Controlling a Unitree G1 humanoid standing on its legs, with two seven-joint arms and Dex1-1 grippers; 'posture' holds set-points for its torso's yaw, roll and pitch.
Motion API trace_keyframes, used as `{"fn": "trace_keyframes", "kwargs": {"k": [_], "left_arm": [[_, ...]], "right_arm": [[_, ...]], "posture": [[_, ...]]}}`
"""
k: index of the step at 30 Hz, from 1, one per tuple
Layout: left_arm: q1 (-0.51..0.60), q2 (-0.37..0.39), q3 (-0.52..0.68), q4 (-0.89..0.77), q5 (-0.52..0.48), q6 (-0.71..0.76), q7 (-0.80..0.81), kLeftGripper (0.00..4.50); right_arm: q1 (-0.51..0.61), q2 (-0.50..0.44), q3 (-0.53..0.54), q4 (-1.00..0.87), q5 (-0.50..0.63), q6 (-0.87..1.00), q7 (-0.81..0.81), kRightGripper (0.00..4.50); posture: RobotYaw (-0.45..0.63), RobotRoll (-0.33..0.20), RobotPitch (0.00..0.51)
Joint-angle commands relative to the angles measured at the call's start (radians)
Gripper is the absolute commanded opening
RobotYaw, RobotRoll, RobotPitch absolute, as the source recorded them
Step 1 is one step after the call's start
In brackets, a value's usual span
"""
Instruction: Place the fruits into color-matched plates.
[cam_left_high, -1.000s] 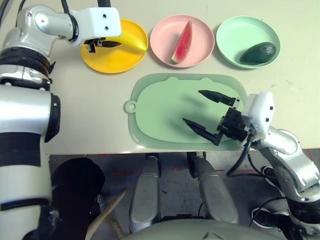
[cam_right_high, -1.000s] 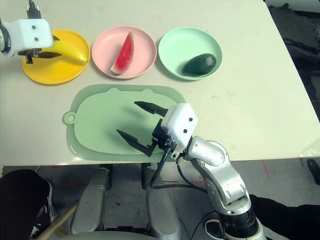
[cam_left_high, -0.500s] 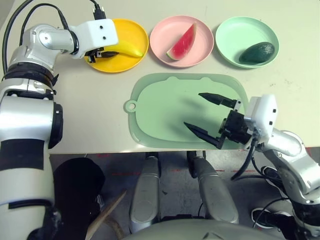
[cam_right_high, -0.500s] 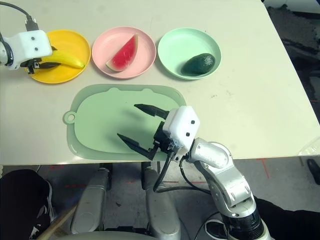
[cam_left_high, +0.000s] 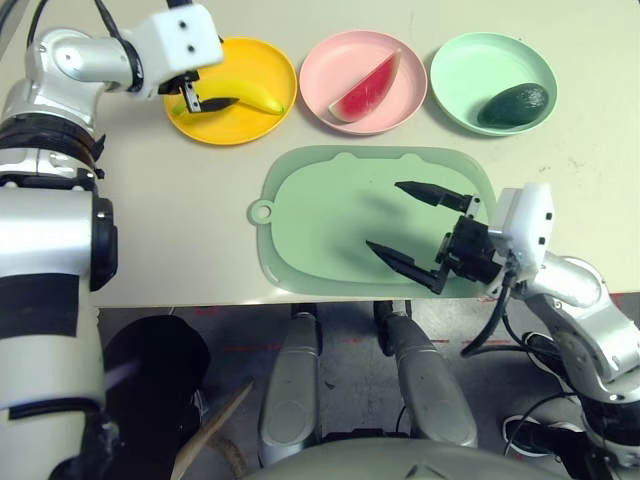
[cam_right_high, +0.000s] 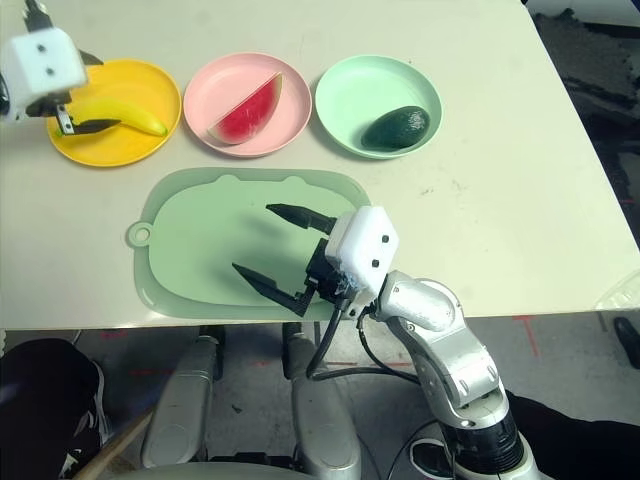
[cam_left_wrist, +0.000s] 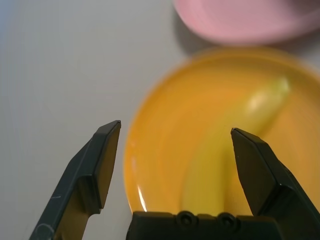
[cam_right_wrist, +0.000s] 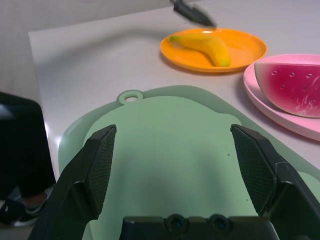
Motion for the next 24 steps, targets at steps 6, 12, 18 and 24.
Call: {"fn": "trace_keyframes", "kwargs": {"k": [6, 12, 18, 24], "left_arm": [[0.343, 0.112, 0.318, -0.494, -0.351, 0.434, -0.007, 4.48], [0.820, 0.038, 0.635, -1.090, -0.532, 0.826, 0.327, 4.48], [1.121, -0.098, 0.725, -1.366, -0.566, 0.915, 0.505, 4.48], [1.183, -0.209, 0.724, -1.363, -0.574, 0.858, 0.610, 4.48]], "right_arm": [[0.013, 0.053, -0.148, 0.061, 0.123, 0.086, -0.113, 4.50], [0.013, 0.030, -0.356, 0.229, 0.194, 0.109, -0.151, 4.50], [0.090, -0.073, -0.438, 0.414, 0.145, -0.050, 0.043, 4.50], [0.057, -0.117, -0.563, 0.642, 0.128, -0.176, 0.063, 4.50]], "posture": [[-0.01, 0.000, 0.475], [0.01, 0.000, 0.494], [0.02, 0.000, 0.501], [0.01, 0.000, 0.504]]}}
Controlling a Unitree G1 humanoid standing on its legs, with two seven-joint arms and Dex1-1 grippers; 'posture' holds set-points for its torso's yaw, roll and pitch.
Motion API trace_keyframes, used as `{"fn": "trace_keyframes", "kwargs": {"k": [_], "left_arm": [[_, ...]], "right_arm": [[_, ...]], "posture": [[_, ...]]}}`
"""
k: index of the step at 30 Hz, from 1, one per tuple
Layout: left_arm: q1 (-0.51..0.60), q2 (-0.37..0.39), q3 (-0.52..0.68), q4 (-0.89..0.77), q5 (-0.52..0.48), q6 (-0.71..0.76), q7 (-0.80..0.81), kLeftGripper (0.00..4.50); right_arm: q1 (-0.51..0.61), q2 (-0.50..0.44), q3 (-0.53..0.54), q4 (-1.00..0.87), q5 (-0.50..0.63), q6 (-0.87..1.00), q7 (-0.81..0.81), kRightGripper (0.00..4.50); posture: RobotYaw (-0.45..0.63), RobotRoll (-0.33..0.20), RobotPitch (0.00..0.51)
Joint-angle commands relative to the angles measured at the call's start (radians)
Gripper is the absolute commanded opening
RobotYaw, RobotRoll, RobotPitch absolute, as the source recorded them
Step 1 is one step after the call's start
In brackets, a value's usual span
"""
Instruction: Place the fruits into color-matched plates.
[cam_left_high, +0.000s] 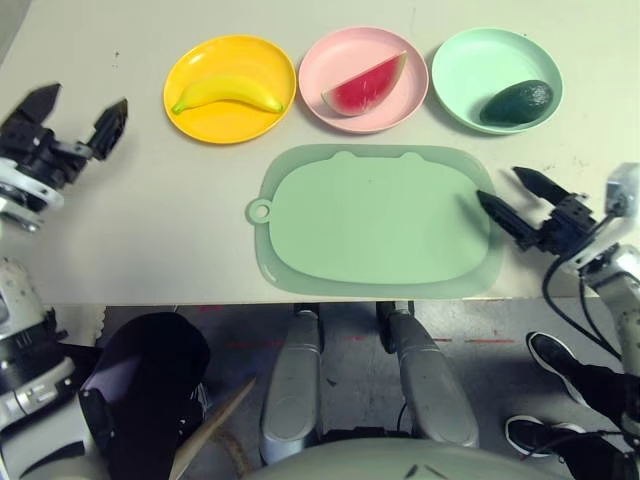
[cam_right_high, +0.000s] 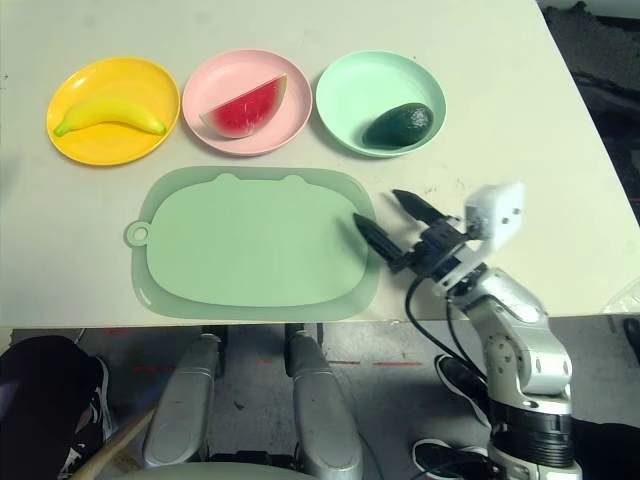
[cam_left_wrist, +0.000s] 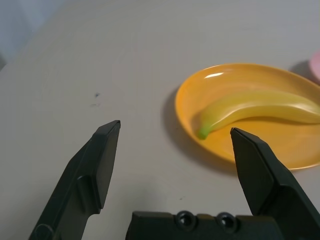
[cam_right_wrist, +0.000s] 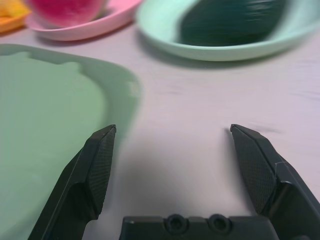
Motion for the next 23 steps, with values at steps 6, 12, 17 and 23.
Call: {"fn": "trace_keyframes", "kwargs": {"k": [6, 12, 17, 23], "left_arm": [[0.072, -0.075, -0.033, -0.009, 0.009, -0.069, 0.080, 4.48], [0.108, -0.090, -0.033, 0.007, 0.015, -0.106, 0.111, 4.48], [0.131, -0.092, -0.040, 0.021, 0.027, -0.142, 0.123, 4.48], [0.161, -0.105, -0.030, 0.016, 0.023, -0.173, 0.146, 4.48]], "right_arm": [[-0.080, -0.066, -0.117, 0.302, -0.047, -0.181, 0.034, 4.50], [-0.237, -0.114, -0.125, 0.569, -0.064, -0.319, 0.093, 4.50], [-0.336, -0.141, -0.120, 0.740, -0.068, -0.394, 0.163, 4.50], [-0.379, -0.164, -0.144, 0.880, -0.055, -0.447, 0.209, 4.50]], "posture": [[-0.01, 0.000, 0.505], [0.02, 0.000, 0.454], [0.04, 0.000, 0.416], [0.06, 0.000, 0.383]]}}
